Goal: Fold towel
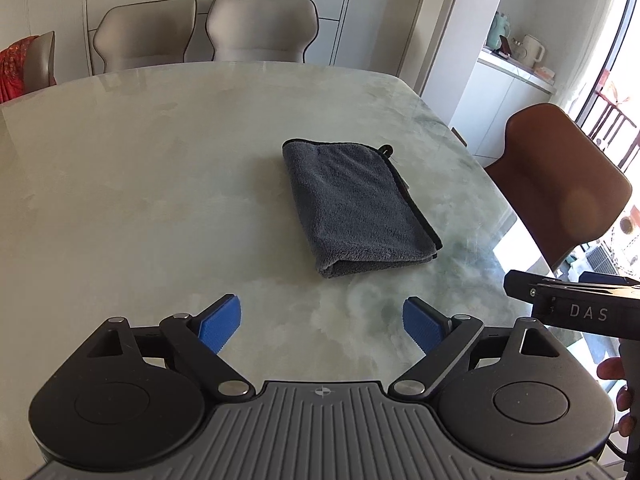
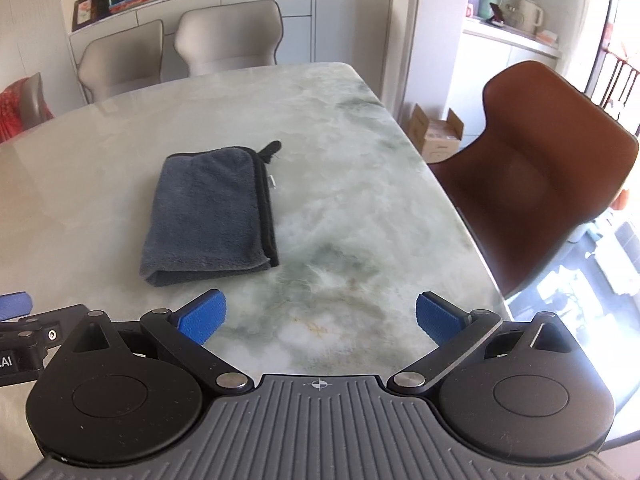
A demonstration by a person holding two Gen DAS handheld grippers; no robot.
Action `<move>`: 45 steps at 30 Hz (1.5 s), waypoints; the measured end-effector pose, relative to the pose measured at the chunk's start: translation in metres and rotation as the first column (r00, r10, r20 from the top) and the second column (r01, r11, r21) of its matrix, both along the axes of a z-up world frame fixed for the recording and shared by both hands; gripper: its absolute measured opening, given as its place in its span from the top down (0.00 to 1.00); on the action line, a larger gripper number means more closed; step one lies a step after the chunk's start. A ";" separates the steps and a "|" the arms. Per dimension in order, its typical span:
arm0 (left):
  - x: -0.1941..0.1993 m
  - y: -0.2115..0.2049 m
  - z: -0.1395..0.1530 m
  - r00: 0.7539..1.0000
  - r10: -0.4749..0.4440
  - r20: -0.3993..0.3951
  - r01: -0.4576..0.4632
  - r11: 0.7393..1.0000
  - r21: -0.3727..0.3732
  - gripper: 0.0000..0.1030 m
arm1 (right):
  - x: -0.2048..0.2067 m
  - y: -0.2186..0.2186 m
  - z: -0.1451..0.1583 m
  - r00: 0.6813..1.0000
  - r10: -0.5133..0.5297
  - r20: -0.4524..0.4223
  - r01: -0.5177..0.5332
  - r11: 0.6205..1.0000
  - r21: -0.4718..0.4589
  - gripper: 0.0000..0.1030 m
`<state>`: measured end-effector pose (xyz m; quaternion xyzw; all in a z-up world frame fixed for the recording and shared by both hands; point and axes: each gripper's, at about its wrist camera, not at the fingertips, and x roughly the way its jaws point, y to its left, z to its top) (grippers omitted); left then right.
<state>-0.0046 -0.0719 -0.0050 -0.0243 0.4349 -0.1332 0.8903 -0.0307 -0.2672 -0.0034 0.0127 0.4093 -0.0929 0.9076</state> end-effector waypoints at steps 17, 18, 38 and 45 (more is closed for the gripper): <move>-0.010 0.007 -0.005 0.999 0.028 -0.024 -0.028 1.000 0.009 0.11 | -0.007 0.011 0.000 0.999 0.044 0.003 -0.044 0.999 -0.010 0.01; -0.010 0.007 -0.005 0.999 0.028 -0.026 -0.027 1.000 0.009 0.11 | -0.007 0.010 0.001 0.999 0.047 0.005 -0.047 0.999 -0.009 0.01; -0.011 0.008 -0.002 0.999 0.038 -0.012 -0.037 0.997 0.062 0.11 | -0.009 0.017 0.002 0.998 0.059 -0.003 -0.059 0.998 -0.016 0.01; -0.009 0.008 -0.002 0.999 0.035 -0.008 -0.034 0.997 0.069 0.07 | -0.006 0.019 0.001 0.998 0.066 -0.012 -0.066 0.998 -0.022 0.01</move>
